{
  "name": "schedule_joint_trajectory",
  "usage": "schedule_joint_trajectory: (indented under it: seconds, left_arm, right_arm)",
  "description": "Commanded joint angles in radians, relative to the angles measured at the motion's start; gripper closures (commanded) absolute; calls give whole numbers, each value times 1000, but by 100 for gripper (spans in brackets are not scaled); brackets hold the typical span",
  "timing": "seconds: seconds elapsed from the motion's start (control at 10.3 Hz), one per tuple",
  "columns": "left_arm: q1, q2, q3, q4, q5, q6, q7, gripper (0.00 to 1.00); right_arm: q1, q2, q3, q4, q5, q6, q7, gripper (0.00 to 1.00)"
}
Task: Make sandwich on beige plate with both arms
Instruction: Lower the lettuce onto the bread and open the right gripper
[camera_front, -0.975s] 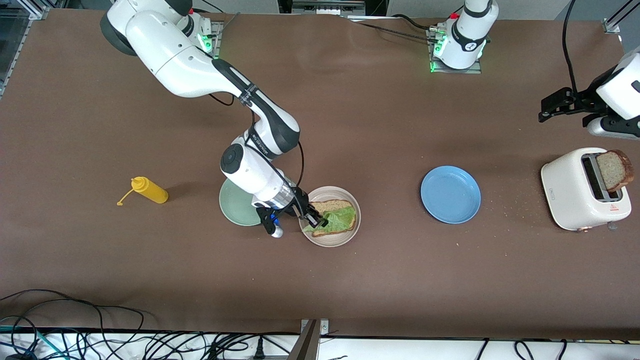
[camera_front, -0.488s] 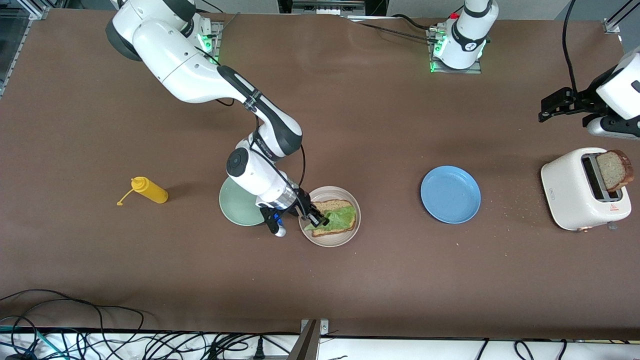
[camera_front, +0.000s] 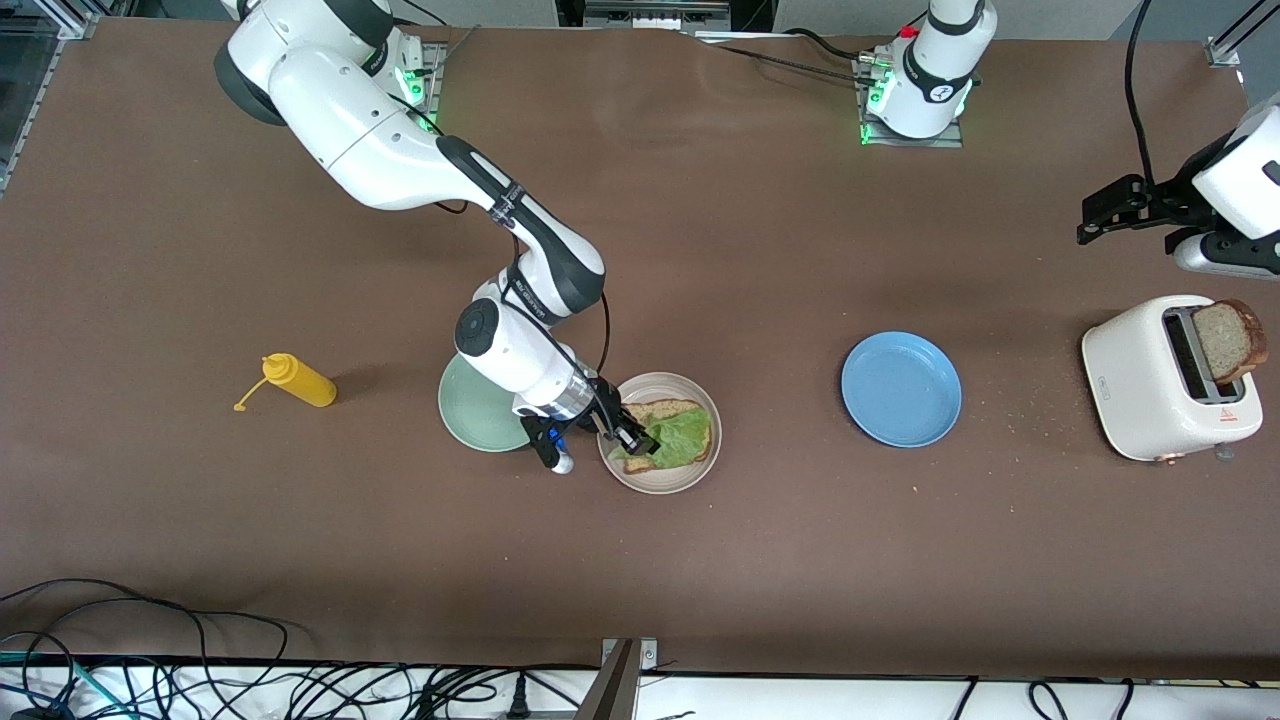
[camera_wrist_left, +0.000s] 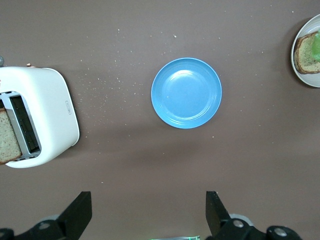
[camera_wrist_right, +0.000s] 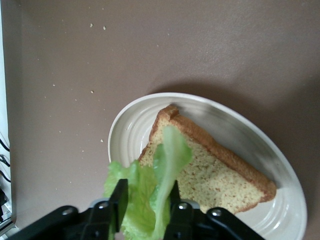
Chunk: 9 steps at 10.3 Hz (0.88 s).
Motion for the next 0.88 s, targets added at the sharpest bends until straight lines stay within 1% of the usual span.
schedule_joint_trajectory:
  seconds: [0.0,0.29,0.39,0.59,0.68,0.78]
  left_arm:
    - [-2,7,-1,27,18,-22,17,0]
    - [-2,7,-1,27,18,-22,17,0]
    - [-2,7,-1,27,18,-22,17,0]
    - [-2,7,-1,28,18,-22,17,0]
    - [-2,7,-1,28,18,-22,17,0]
    - [-2,7,-1,27,18,-22,17,0]
  right_arm:
    - [5,24,11,40,16,9,-13,21]
    - [-5,13,12,41,16,0,-15,16]
    - [-12,-4,12,41,16,-20,-13,15]
    - [-47,-82,12,41,16,-189,-12,16]
    - [-77,-141,11,40,18,-295,-13,15]
    - [-114,-200,11,38,16,-409,-21,12]
